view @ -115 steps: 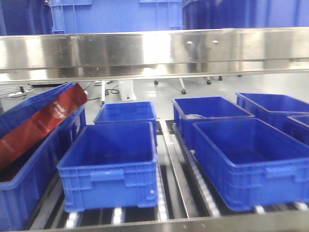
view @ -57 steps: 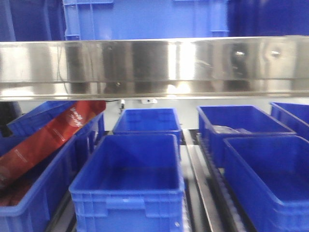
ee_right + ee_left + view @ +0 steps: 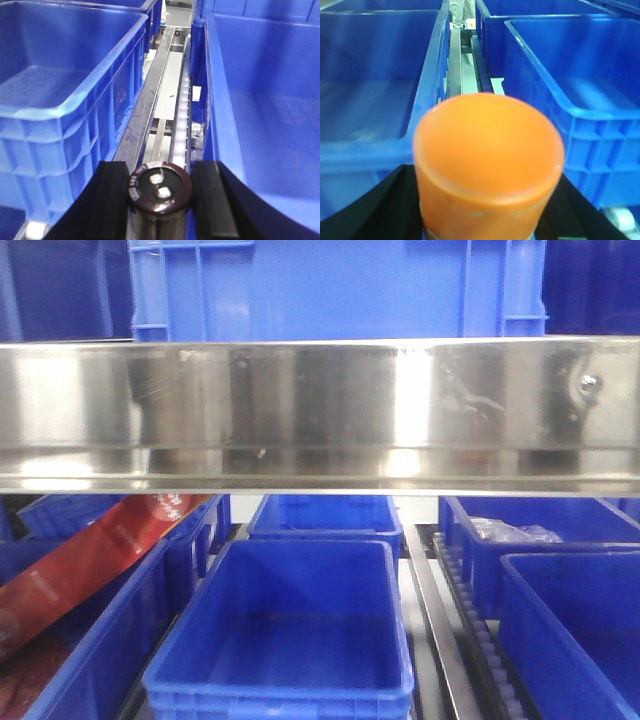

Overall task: Place cylindrical capacitor in blue bin on shelf
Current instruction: 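Extend both held objects over the blue bins on the shelf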

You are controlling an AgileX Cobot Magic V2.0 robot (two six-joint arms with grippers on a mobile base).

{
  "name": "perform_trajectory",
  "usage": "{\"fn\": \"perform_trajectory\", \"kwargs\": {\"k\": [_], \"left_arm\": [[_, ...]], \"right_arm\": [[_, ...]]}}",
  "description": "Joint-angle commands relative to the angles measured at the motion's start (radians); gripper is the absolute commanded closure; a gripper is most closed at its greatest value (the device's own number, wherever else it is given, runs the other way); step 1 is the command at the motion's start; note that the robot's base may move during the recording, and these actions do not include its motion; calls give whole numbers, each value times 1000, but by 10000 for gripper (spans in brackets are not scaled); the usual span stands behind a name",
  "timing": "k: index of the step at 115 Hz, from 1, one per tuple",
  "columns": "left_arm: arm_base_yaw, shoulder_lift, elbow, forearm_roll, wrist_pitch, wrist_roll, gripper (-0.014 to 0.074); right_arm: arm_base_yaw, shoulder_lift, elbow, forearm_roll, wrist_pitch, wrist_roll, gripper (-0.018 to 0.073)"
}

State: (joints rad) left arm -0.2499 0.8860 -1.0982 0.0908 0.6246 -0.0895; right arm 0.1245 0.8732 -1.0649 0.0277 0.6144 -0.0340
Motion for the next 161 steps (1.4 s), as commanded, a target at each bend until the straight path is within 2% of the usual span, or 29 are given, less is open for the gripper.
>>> {"fn": "perform_trajectory", "kwargs": {"k": [1, 161], "left_arm": [[-7, -4, -4, 2, -24, -1, 707], [-7, -4, -4, 2, -24, -1, 707]], "right_arm": [[0, -7, -1, -1, -25, -2, 722], [0, -7, -1, -1, -25, -2, 722]]}}
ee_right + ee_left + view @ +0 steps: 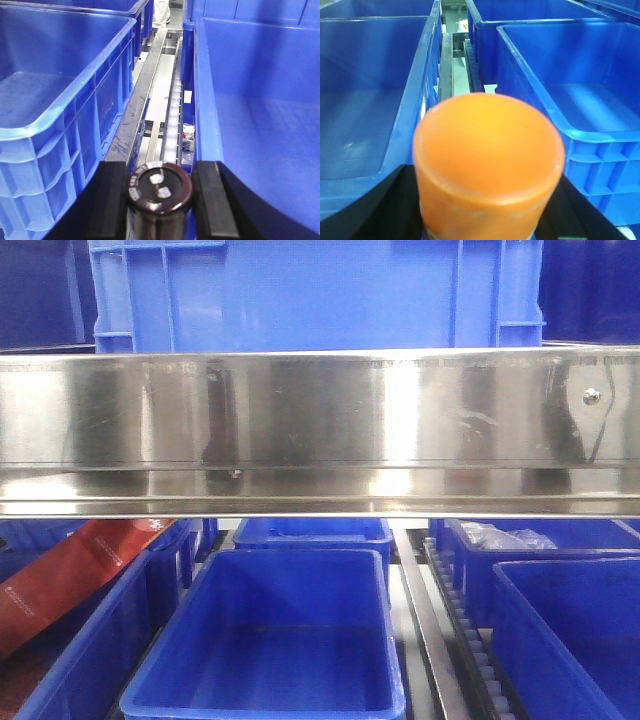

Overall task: Place cylindrical capacitor in blue bin on shelf
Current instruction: 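Extend both held objects over the blue bins on the shelf, then lower the left gripper into a blue bin and release the orange cylinder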

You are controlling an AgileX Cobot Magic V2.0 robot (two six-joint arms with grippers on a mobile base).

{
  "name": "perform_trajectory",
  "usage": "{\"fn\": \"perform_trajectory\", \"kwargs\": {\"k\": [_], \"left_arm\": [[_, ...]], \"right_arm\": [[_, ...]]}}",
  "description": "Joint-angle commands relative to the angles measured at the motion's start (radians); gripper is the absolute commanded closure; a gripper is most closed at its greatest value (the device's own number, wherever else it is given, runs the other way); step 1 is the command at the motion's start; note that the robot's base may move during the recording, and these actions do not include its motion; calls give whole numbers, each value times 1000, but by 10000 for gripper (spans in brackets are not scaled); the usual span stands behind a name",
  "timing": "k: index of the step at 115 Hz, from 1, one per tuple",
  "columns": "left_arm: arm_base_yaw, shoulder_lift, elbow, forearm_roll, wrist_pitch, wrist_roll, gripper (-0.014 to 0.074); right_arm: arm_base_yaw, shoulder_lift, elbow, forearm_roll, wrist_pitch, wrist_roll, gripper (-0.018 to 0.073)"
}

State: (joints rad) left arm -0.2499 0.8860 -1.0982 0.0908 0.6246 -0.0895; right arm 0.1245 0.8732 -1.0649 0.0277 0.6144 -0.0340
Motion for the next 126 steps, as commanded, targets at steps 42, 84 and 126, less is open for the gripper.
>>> {"fn": "perform_trajectory", "kwargs": {"k": [42, 84, 126], "left_arm": [[-7, -4, -4, 2, -39, -1, 707], [-194, 165, -265, -91, -11, 116, 707], [-352, 588, -637, -91, 37, 116, 707]], "right_arm": [[0, -7, -1, -1, -25, -2, 722], [0, -7, -1, -1, -53, -2, 722], [0, -7, -1, 1, -53, -2, 722]]}}
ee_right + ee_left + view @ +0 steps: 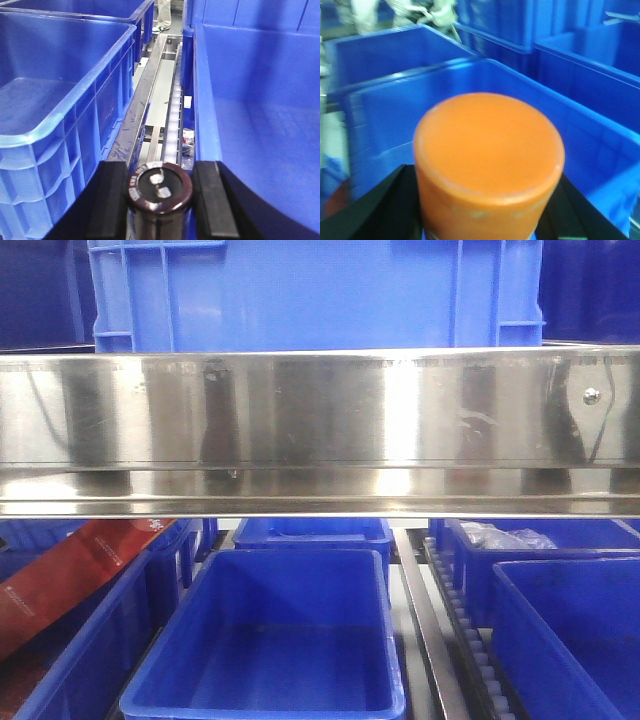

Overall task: Place cylindrical capacitor in blue bin on shelf
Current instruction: 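Lower the left gripper into a blue bin and release the orange cylinder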

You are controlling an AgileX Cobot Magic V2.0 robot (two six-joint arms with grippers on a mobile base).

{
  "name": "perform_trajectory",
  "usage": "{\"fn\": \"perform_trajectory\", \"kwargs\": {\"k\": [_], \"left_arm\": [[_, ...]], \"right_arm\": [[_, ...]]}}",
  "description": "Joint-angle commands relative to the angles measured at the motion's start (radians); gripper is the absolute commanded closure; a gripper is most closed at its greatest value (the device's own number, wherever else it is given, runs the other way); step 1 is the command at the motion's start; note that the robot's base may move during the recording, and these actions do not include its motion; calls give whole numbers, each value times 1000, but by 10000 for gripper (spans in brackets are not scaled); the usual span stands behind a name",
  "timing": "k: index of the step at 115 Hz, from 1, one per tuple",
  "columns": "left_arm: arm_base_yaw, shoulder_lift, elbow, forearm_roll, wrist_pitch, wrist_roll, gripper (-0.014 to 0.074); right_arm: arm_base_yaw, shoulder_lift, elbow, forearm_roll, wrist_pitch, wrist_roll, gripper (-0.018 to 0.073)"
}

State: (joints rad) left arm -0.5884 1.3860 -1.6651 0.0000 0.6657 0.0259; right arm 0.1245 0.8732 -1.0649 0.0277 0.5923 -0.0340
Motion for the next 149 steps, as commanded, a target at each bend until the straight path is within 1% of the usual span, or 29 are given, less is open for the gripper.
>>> {"fn": "perform_trajectory", "kwargs": {"k": [1, 11, 31, 44, 50, 54, 57, 58, 62, 63, 66, 67, 71, 72, 77, 78, 81, 82, 83, 84, 89, 104, 124, 134, 135, 138, 139, 140, 149], "left_arm": [[-14, 96, -82, 0, -4, 0, 707], [-14, 185, -148, -43, -4, 0, 707], [-14, 323, -217, -84, -3, 0, 707], [-14, 375, -221, -85, 10, 0, 703], [-14, 392, -221, -85, 24, 0, 673], [-14, 399, -221, -85, 34, 0, 633], [-14, 404, -221, -85, 44, 0, 580], [-14, 407, -221, -85, 46, 0, 580], [-14, 410, -221, -85, 54, 0, 512], [-14, 412, -221, -85, 55, 0, 482], [-14, 414, -221, -85, 57, 0, 433], [-14, 414, -221, -85, 60, 0, 399], [-14, 414, -221, -85, 60, 0, 330], [-14, 414, -221, -85, 60, 0, 294], [-14, 414, -221, -85, 54, 0, 202], [-14, 414, -221, -85, 54, 0, 165], [-14, 414, -221, -85, 52, 0, 109], [-14, 414, -221, -85, 52, 0, 74], [-14, 414, -221, -85, 52, 0, 74], [-14, 414, -221, -85, 52, 0, 38], [-14, 414, -221, -85, 52, 0, -31], [-14, 400, -222, -83, 76, 0, 59], [-14, 320, -222, -78, 80, 0, 182], [-14, 262, -222, -63, 96, 0, 274], [-14, 252, -222, -57, 103, 0, 302], [-14, 237, -222, -53, 111, 0, 322], [-14, 227, -222, -46, 117, 0, 352], [-14, 222, -222, -46, 120, 0, 352], [-11, 166, -222, -14, 176, 0, 479]], "right_arm": [[0, -7, -1, 1, -31, -2, 722], [0, -7, -1, 1, -31, -2, 722], [0, -7, -1, 1, -31, -2, 722], [0, -7, -1, 1, -31, -2, 722], [0, -7, -1, 1, -31, -2, 722], [0, -7, -1, 1, -31, -2, 722], [0, -7, -1, 1, -31, -2, 722], [0, -7, -1, 1, -31, -2, 722], [0, -7, -1, 1, -31, -2, 722], [0, -7, -1, 1, -31, -2, 722], [0, -7, -1, 1, -31, -2, 722], [0, -7, -1, 1, -31, -2, 722], [0, -7, -1, 1, -31, -2, 722], [0, -7, -1, 1, -31, -2, 722], [0, -7, -1, 1, -31, -2, 722], [0, -7, -1, 1, -31, -2, 722], [0, -7, -1, 1, -31, -2, 722], [0, -7, -1, 1, -31, -2, 722], [0, -7, -1, 1, -31, -2, 722], [0, -7, -1, 1, -31, -2, 722], [0, -7, -1, 1, -31, -2, 722], [0, -7, -1, 1, -20, -2, 722], [0, -7, -1, 1, -19, -2, 722], [0, -7, -1, 1, -16, -2, 722], [0, -7, -1, 1, -16, -2, 722], [0, -7, -1, 1, -16, -2, 722], [0, -7, -1, 1, -16, -2, 722], [0, -7, -1, 1, -16, -2, 722], [0, -7, -1, 1, -16, -2, 722]]}}
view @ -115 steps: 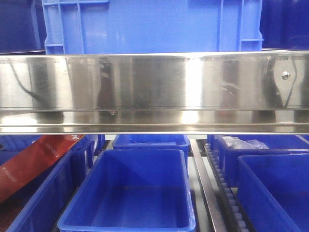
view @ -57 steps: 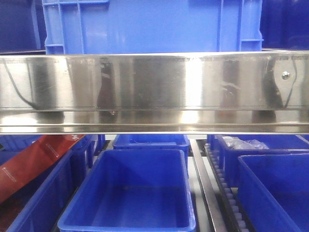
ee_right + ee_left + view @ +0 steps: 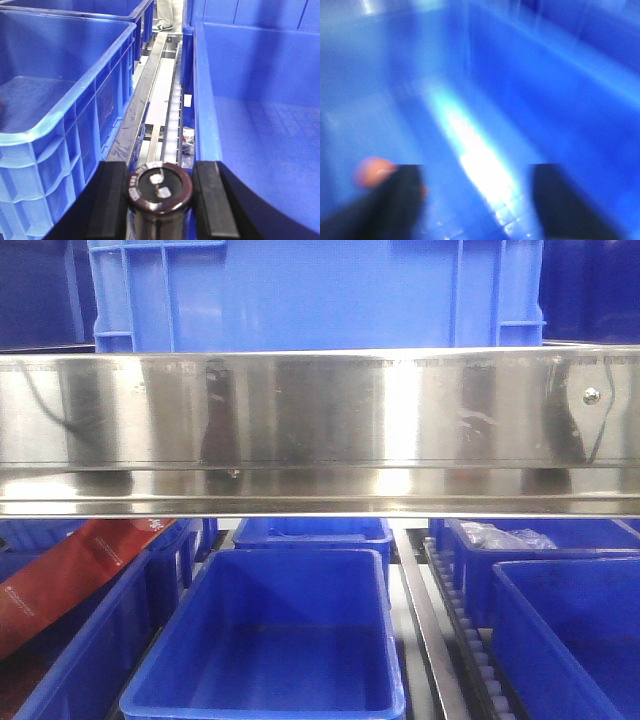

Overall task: Place cylindrical capacitor in blue bin on shelf
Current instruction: 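Lower the left gripper into a blue bin and release the orange cylinder, then lower the right gripper into the blue bin and release the capacitor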

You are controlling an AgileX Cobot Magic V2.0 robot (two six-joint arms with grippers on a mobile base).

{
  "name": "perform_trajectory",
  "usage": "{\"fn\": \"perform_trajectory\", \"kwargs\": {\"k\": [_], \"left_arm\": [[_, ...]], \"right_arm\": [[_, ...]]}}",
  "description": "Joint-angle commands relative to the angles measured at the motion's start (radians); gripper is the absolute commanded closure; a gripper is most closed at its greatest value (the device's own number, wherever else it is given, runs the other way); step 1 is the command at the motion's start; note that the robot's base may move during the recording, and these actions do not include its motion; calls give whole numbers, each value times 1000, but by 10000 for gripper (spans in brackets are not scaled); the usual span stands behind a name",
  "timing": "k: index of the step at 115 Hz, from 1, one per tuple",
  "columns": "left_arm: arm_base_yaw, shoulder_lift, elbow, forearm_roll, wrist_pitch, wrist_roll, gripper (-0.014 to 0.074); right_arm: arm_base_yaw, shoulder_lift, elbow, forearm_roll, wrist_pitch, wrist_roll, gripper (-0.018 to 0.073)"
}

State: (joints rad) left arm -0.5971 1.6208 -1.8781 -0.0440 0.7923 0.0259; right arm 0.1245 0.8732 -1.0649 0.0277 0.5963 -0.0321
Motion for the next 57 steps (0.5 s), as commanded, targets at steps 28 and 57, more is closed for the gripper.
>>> {"fn": "perform_trajectory", "kwargs": {"k": [28, 57], "left_arm": [[4, -250, 147, 94, 87, -4, 707], [84, -554, 563, 94, -118, -92, 707]], "right_arm": [[0, -27, -1, 5, -20, -4, 722], [0, -35, -2, 5, -20, -4, 722]]}}
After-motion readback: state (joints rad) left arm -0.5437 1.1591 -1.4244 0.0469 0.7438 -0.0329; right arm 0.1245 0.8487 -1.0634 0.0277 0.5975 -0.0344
